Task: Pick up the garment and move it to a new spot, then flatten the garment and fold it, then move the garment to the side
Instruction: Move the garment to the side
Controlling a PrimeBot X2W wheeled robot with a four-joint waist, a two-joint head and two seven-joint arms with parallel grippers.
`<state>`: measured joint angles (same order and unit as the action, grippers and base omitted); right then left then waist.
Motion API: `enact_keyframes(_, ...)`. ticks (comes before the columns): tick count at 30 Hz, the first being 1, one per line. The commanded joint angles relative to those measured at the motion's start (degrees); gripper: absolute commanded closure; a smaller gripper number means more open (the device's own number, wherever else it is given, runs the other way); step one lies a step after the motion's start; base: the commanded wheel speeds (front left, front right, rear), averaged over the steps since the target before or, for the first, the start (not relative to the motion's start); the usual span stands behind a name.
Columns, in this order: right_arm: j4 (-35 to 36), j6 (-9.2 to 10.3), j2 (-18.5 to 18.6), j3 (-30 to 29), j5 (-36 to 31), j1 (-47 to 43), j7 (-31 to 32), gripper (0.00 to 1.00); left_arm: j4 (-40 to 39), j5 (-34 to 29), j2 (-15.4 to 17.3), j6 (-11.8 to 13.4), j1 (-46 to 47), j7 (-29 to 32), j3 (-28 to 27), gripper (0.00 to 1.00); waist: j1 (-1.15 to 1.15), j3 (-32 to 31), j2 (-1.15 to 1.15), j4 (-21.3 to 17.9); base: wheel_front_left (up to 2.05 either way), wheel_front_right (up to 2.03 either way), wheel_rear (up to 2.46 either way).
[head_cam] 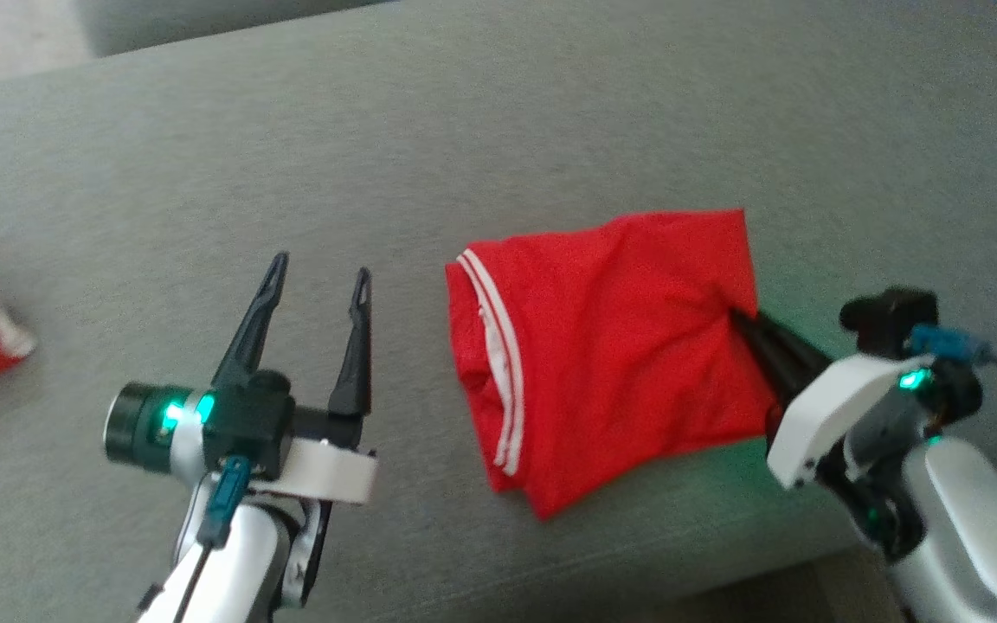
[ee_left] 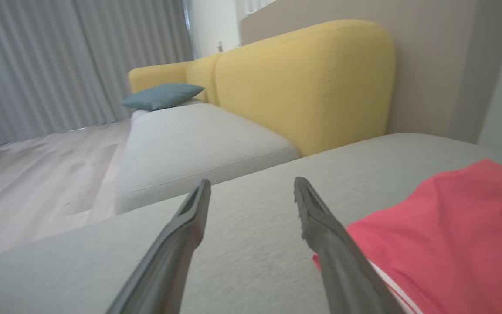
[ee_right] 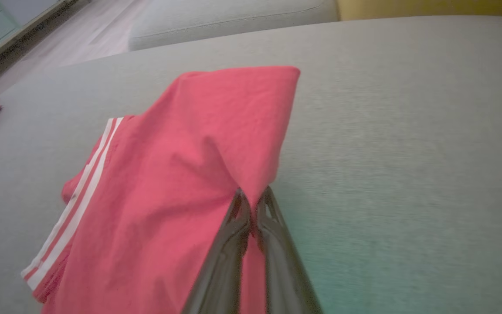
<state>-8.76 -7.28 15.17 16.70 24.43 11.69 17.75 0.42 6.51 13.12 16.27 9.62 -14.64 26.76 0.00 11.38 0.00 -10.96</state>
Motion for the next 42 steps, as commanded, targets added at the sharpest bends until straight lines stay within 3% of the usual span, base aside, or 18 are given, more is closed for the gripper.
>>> enact_keyframes(1,1.31,-0.21,1.33,0.54,0.59,2.85,-1.01,1.00,-1.60,-0.59,0.94,-0.29,3.76,0.06,-1.54,0.00,0.00,2.00,0.00,-3.52,0.00,0.00,0.00)
enact_keyframes(5,-3.89,-0.21,4.41,-2.21,1.72,9.26,-3.61,1.00,-2.00,-1.86,0.93,-1.71,7.21,1.21,0.23,0.00,0.00,5.49,0.00,-6.09,0.00,0.00,0.00)
enact_keyframes(15,-14.75,-0.21,13.23,-14.05,2.08,19.38,-9.84,1.00,-2.90,-4.53,0.10,-4.12,15.67,2.34,3.02,0.00,0.00,12.45,0.00,-6.66,0.00,0.00,0.00)
enact_keyframes(29,-23.43,-0.21,14.91,-18.78,-1.00,24.95,-16.83,1.00,-3.27,-6.38,-0.71,-5.41,22.38,1.82,4.88,0.00,0.00,19.38,0.00,-4.99,0.00,0.00,0.00)
enact_keyframes(30,-24.17,-0.21,15.03,-19.15,-1.67,25.21,-17.55,0.95,-3.28,-6.42,-0.71,-5.46,22.64,1.72,4.95,0.00,0.00,19.72,0.00,-4.82,0.00,0.00,0.00)
enact_keyframes(31,-24.84,-0.21,15.05,-19.60,-2.33,25.46,-18.35,0.76,-3.29,-6.45,-0.68,-5.46,22.83,1.62,4.98,0.00,0.00,20.11,0.00,-4.70,0.00,0.00,0.00)
enact_keyframes(33,-26.95,-0.21,14.88,-20.34,-3.08,25.79,-19.07,0.50,-3.13,-6.38,-0.59,-5.36,22.98,1.43,4.91,0.00,0.00,20.59,0.00,-4.51,0.00,0.00,0.00)
enact_keyframes(34,-27.97,-0.21,14.89,-20.73,-3.60,25.98,-19.57,0.00,-2.99,-6.30,-0.55,-5.31,22.98,1.32,4.88,0.00,0.00,20.69,0.00,-4.40,0.00,0.00,0.00)
enact_keyframes(42,-29.14,-0.21,13.42,-21.86,-6.66,23.84,-28.75,0.00,-1.28,-4.67,-0.54,-4.41,21.02,0.36,4.34,0.00,0.00,17.78,0.00,-3.14,0.00,0.00,0.00)
